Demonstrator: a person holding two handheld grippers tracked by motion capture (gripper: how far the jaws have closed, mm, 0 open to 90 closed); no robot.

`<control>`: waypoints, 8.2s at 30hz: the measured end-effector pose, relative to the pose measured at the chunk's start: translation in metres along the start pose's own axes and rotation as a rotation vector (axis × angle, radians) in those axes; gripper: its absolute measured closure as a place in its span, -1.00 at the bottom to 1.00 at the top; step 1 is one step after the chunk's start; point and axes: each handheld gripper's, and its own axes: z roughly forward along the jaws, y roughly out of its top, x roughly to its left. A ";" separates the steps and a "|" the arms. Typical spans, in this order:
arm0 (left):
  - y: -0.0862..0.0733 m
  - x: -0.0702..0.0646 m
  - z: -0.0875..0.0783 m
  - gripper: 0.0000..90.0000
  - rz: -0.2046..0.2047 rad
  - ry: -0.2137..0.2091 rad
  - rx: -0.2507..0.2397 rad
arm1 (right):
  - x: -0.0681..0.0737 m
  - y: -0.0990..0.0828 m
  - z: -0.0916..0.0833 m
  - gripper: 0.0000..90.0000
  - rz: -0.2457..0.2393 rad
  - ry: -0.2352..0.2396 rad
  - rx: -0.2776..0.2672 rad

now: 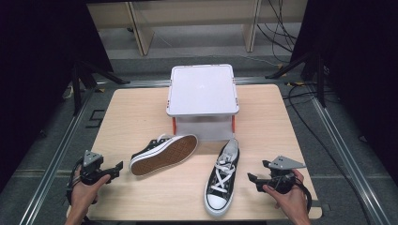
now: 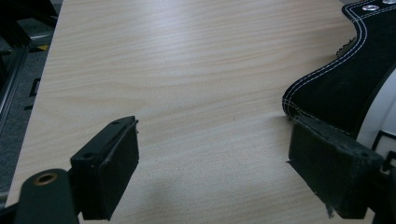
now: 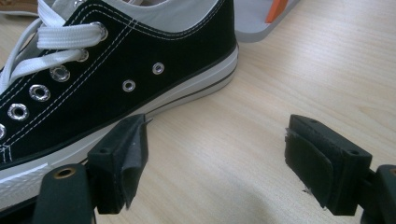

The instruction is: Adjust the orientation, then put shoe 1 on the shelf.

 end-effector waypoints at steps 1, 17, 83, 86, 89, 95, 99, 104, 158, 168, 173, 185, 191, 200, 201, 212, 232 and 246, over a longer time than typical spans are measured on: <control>0.000 -0.001 0.000 -0.65 -0.001 0.005 0.002 | 0.000 0.000 0.001 -0.50 -0.002 0.003 0.001; 0.019 -0.005 -0.006 -0.66 -0.075 -0.071 -0.040 | -0.002 -0.001 0.006 -0.45 -0.006 0.010 0.019; 0.039 -0.108 -0.029 -0.54 0.299 -0.366 0.023 | -0.004 -0.001 0.003 -0.44 -0.001 0.039 0.035; 0.044 -0.107 -0.023 -0.42 0.305 -0.390 0.029 | -0.003 -0.001 0.004 -0.44 -0.012 0.033 0.047; 0.050 -0.105 -0.013 -0.23 0.386 -0.415 0.051 | -0.003 -0.001 0.004 -0.44 -0.014 0.035 0.045; 0.057 -0.103 -0.006 0.02 0.425 -0.479 0.060 | -0.003 -0.001 0.005 -0.43 -0.012 0.044 0.052; 0.069 -0.110 -0.003 0.03 0.432 -0.526 0.075 | -0.001 -0.001 0.002 -0.43 -0.019 0.021 0.040; 0.073 -0.130 0.012 0.10 0.494 -0.550 0.157 | -0.001 -0.001 0.002 -0.43 -0.020 0.017 0.046; 0.044 -0.095 -0.028 0.04 0.402 -0.402 0.216 | 0.000 0.000 0.004 -0.43 -0.050 0.040 0.058; 0.047 -0.109 -0.005 0.22 0.384 -0.372 0.185 | -0.001 0.000 0.003 -0.43 -0.053 0.043 0.062; 0.050 -0.112 -0.006 0.43 0.375 -0.376 0.165 | 0.001 0.000 0.003 -0.43 -0.033 0.059 0.073; 0.045 -0.112 -0.001 0.81 0.370 -0.351 0.145 | -0.002 0.000 0.004 -0.43 -0.056 0.044 0.060; 0.045 -0.114 -0.002 0.85 0.387 -0.347 0.134 | -0.003 -0.001 0.006 -0.43 -0.034 0.070 0.065; 0.058 -0.121 -0.010 0.86 0.412 -0.353 0.108 | -0.005 -0.001 0.004 -0.43 -0.038 0.059 0.064; 0.065 -0.123 -0.015 0.86 0.411 -0.358 0.099 | -0.006 0.000 0.005 -0.43 -0.048 0.046 0.059; 0.113 -0.131 -0.041 0.85 0.454 -0.376 0.082 | -0.005 0.000 0.004 -0.43 -0.052 0.041 0.057; 0.186 -0.152 -0.078 0.84 0.474 -0.442 0.023 | -0.002 0.000 0.004 -0.43 -0.008 0.039 0.068; 0.268 -0.170 -0.048 0.84 0.378 -0.383 0.014 | -0.005 0.000 0.003 -0.43 -0.037 0.044 0.050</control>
